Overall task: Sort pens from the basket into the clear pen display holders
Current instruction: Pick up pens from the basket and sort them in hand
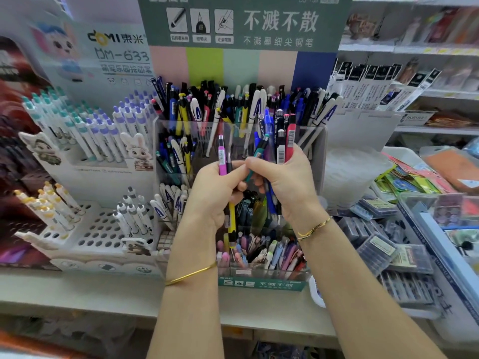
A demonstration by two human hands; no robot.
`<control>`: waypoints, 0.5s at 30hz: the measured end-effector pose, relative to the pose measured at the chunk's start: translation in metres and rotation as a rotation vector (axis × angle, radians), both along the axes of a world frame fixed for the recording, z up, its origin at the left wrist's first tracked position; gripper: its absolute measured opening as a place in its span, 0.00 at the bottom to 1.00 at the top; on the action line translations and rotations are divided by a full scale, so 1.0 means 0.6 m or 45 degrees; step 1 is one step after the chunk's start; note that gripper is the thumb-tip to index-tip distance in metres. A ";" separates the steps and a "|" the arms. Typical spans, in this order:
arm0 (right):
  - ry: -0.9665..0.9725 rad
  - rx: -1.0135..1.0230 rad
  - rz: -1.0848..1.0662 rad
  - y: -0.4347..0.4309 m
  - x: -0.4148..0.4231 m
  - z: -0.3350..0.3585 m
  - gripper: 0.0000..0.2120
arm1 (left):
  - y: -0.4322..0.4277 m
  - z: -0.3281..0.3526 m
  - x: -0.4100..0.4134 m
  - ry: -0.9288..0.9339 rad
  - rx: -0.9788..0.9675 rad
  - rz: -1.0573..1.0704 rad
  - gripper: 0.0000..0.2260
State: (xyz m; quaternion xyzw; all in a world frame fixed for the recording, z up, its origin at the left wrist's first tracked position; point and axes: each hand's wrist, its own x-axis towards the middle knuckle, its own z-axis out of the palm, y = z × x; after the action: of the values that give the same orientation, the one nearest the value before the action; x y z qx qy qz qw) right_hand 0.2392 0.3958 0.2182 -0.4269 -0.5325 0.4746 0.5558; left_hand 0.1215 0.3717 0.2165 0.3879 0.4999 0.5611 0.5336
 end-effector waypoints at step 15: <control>0.032 -0.297 0.197 0.011 0.030 0.010 0.04 | 0.006 0.006 -0.023 -0.817 -0.014 0.053 0.05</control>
State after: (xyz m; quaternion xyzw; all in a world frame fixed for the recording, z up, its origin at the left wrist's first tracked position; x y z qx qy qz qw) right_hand 0.2570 0.4023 0.2241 -0.4403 -0.4981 0.5800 0.4708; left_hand 0.1074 0.3755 0.2203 0.1782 0.3170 0.6628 0.6545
